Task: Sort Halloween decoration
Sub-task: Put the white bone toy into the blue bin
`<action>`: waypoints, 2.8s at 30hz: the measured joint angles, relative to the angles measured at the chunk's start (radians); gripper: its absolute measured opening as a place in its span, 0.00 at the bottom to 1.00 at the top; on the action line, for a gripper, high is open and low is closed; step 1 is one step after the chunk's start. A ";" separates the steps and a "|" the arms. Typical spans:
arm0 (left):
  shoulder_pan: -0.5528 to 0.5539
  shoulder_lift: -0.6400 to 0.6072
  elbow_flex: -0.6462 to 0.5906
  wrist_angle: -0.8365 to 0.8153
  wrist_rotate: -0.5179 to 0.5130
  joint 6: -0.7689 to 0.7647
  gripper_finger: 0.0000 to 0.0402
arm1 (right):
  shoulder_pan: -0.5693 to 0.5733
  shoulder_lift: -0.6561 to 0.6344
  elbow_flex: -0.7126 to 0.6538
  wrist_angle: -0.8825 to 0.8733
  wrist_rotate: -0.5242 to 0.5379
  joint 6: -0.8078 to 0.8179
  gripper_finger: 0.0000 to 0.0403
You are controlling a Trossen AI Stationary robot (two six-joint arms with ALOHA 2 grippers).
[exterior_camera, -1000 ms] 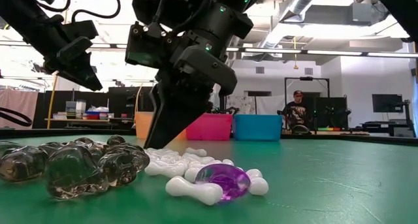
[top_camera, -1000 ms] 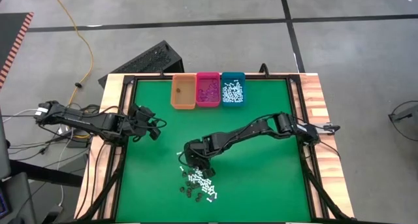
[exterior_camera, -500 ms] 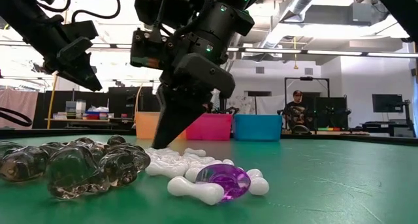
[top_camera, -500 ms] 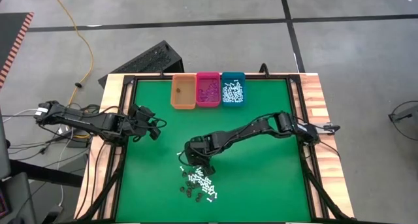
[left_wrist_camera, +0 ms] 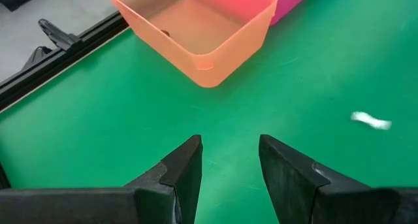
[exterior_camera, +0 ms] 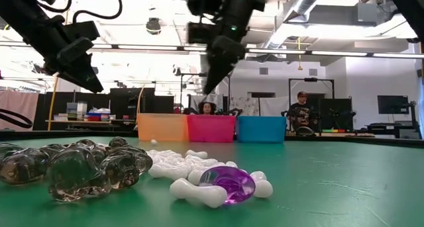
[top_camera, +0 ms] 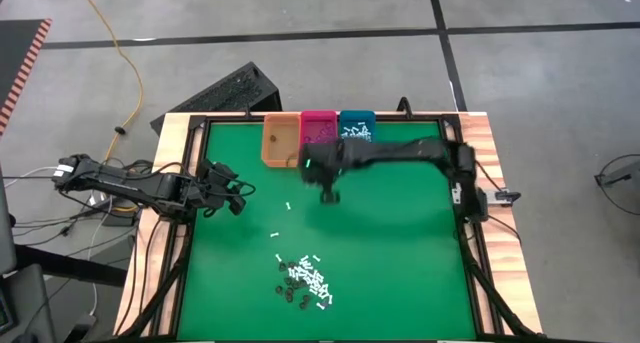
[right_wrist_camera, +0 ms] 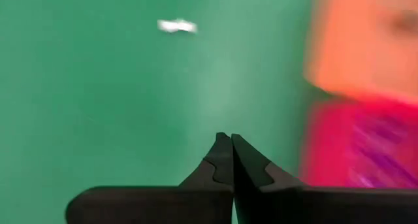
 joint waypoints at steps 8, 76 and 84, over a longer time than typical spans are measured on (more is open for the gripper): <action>0.000 0.000 0.000 0.000 0.015 -0.001 0.36 | -0.196 -0.063 0.000 -0.065 -0.133 0.036 0.10; -0.001 0.028 0.000 -0.038 0.031 -0.027 0.36 | 0.178 0.224 -0.053 0.471 0.346 0.562 0.38; -0.001 0.029 0.000 -0.044 0.011 -0.034 0.36 | 0.207 0.007 -0.469 1.044 0.396 0.542 0.38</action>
